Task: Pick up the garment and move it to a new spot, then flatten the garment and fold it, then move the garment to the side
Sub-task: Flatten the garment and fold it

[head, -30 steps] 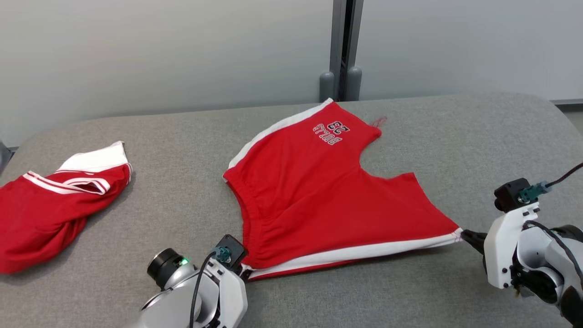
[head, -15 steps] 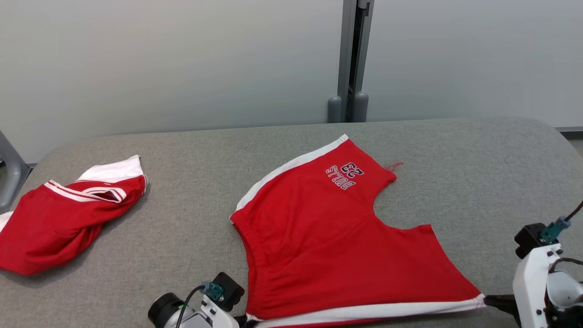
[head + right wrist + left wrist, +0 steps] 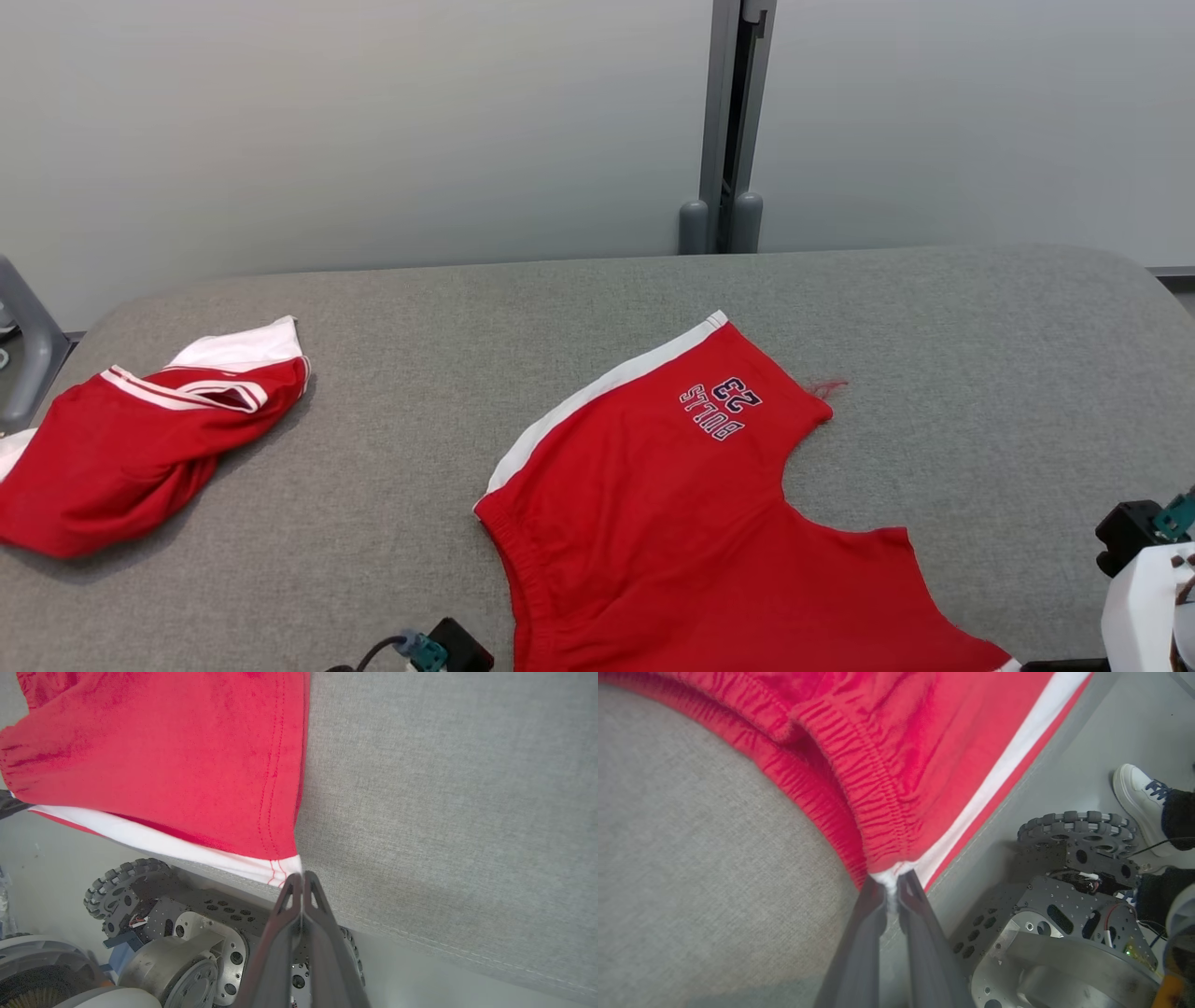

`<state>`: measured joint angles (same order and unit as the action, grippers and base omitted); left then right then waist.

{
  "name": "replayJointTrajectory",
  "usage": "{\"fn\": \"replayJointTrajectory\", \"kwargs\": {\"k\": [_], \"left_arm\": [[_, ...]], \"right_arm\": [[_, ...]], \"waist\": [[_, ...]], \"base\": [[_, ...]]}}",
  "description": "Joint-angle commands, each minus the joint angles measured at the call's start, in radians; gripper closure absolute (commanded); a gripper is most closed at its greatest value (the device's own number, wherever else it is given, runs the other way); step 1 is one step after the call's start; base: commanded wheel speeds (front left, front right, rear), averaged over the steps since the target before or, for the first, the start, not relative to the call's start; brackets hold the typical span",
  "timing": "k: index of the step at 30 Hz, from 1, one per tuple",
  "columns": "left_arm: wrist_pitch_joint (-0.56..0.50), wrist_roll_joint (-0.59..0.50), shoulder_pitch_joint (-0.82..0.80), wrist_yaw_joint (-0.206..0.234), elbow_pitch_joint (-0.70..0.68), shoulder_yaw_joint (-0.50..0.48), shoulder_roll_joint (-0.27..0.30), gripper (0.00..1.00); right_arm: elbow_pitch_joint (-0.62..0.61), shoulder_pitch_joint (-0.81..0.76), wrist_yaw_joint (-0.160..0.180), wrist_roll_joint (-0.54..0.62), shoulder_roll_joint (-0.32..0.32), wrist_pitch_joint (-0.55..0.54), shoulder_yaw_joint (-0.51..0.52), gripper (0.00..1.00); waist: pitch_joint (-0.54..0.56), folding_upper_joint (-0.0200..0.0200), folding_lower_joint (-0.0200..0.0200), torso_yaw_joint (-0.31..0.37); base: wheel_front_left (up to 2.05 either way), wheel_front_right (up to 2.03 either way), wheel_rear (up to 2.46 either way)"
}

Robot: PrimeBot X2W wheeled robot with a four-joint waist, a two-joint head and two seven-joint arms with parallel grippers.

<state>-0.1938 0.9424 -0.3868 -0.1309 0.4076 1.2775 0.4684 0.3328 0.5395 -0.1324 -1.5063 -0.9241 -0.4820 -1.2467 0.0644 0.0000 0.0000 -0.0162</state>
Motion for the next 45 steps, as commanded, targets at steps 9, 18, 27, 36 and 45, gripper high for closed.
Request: {"fn": "replayJointTrajectory", "kwargs": {"k": [9, 18, 27, 36, 45], "left_arm": [[0.031, 0.118, -0.021, 0.007, -0.079, -0.102, 0.029, 1.0], [-0.053, 0.3, -0.063, -0.001, -0.196, -0.151, 0.051, 1.0], [-0.152, 0.52, -0.154, -0.002, -0.287, -0.208, 0.061, 1.0], [-0.141, 0.625, -0.27, -0.002, -0.2, -0.316, 0.002, 1.0], [-0.047, 0.607, -0.317, -0.002, -0.093, -0.356, -0.082, 1.0]], "right_arm": [[-0.024, 0.048, 0.002, 0.023, 0.027, 0.126, 0.072, 1.0], [-0.013, 0.147, 0.002, 0.073, 0.041, 0.211, 0.129, 1.0], [0.037, 0.291, 0.002, 0.153, 0.08, 0.253, 0.148, 1.0], [0.127, 0.465, 0.002, 0.209, 0.167, 0.287, 0.125, 1.0], [0.251, 0.585, 0.002, 0.259, 0.221, 0.377, 0.072, 1.0]], "waist": [[-0.03, 0.0, 0.0, -0.022], [-0.074, 0.0, 0.0, -0.066], [-0.159, 0.0, 0.0, -0.099], [-0.268, 0.0, 0.0, -0.126], [-0.349, 0.0, 0.0, -0.17]], "base": [[0.0, 0.0, 0.0], [0.0, 0.0, 0.0], [0.0, 0.0, 0.0], [0.0, 0.0, 0.0], [0.0, 0.0, 0.0]]}}
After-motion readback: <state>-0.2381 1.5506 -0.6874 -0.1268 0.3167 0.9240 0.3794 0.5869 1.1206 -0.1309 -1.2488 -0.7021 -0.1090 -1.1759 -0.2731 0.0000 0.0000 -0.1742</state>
